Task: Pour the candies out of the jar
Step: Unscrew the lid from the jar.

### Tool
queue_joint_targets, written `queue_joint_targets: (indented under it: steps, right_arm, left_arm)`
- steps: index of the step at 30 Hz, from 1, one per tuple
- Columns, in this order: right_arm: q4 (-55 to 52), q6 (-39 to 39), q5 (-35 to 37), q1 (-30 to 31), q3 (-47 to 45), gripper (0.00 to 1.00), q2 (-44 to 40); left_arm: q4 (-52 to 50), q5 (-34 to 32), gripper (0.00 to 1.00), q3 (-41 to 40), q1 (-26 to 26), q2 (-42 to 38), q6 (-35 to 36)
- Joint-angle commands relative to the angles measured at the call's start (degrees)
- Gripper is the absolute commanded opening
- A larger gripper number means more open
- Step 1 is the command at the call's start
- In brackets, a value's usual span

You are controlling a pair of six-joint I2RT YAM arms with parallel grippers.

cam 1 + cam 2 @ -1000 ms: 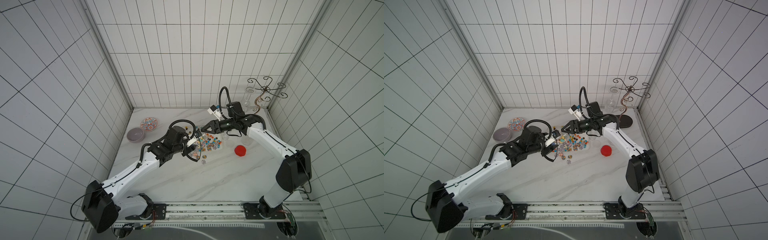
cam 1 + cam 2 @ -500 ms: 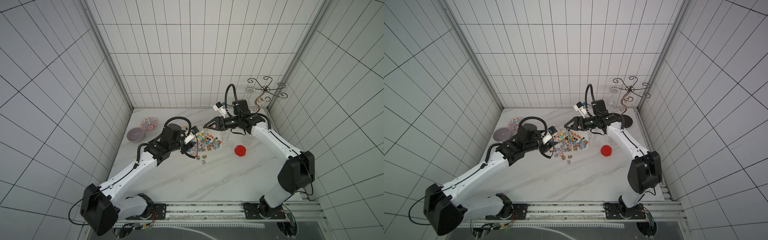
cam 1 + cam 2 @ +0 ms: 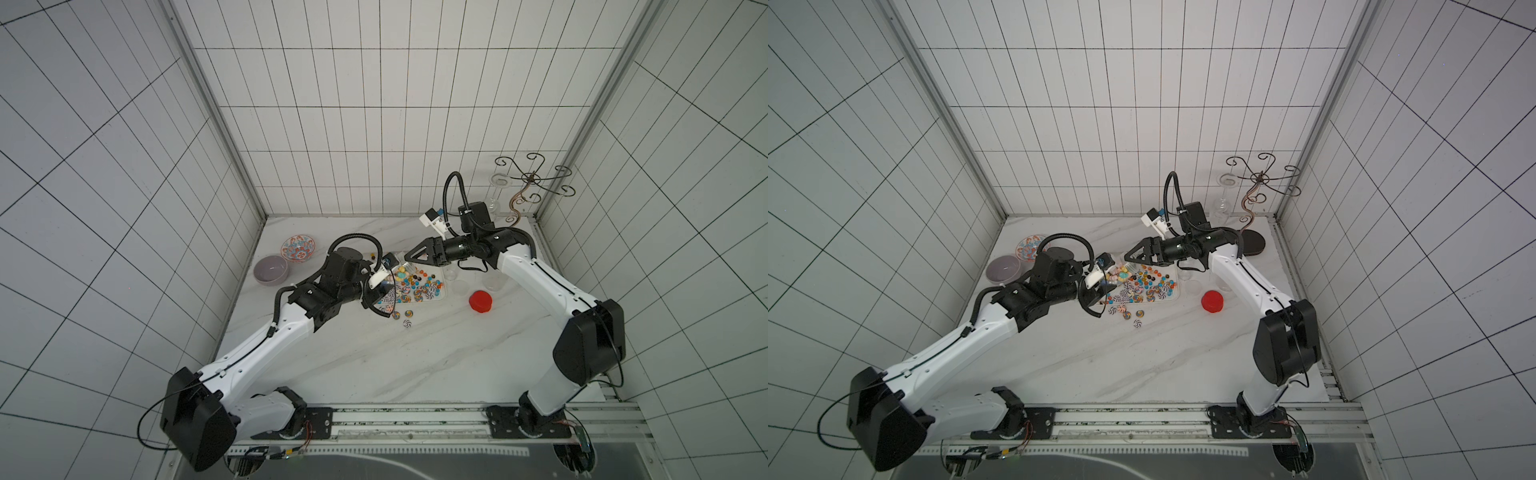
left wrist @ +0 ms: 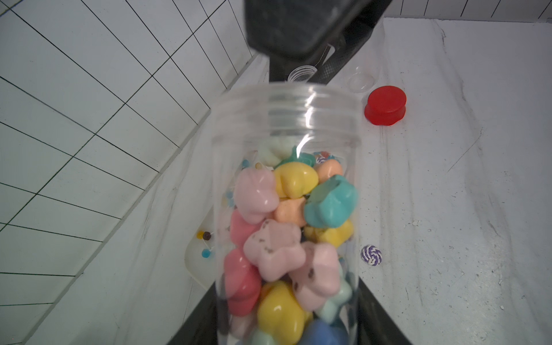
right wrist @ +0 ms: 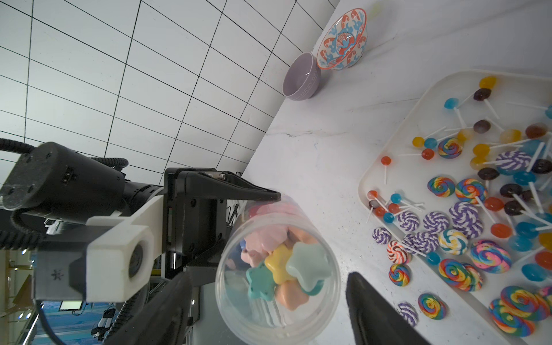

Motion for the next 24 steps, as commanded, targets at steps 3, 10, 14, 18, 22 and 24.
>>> queue_joint_targets:
  steps: [3, 10, 14, 18, 22, 24]
  right_arm:
    - [-2.32, -1.95, 0.24, 0.53, 0.94, 0.82, 1.15]
    - [-2.33, -2.15, -0.17, 0.50, 1.12, 0.79, 1.07]
    - [-2.32, -2.37, -0.54, 0.51, 1.37, 0.75, 1.28]
    - [-2.24, -2.81, -0.37, 0.49, 1.56, 0.70, 1.05]
    - [-1.60, -3.03, -1.43, 0.51, 1.39, 0.64, 0.90]
    - [-1.29, -3.12, -1.95, 0.48, 1.22, 0.64, 0.91]
  left_arm:
    - [4.55, 1.14, 0.26, 1.65, 0.40, -1.34, -0.36]
    - [4.61, 1.37, 0.26, 1.74, 0.49, -1.20, -0.48]
    - [4.61, 1.36, 0.26, 1.70, 0.49, -1.15, -0.57]
    - [4.52, 1.41, 0.26, 1.73, 0.58, -1.15, -0.64]
    - [4.61, 1.72, 0.26, 1.74, 0.58, -1.19, -0.74]
    - [4.61, 1.80, 0.26, 1.74, 0.58, -1.22, -0.72]
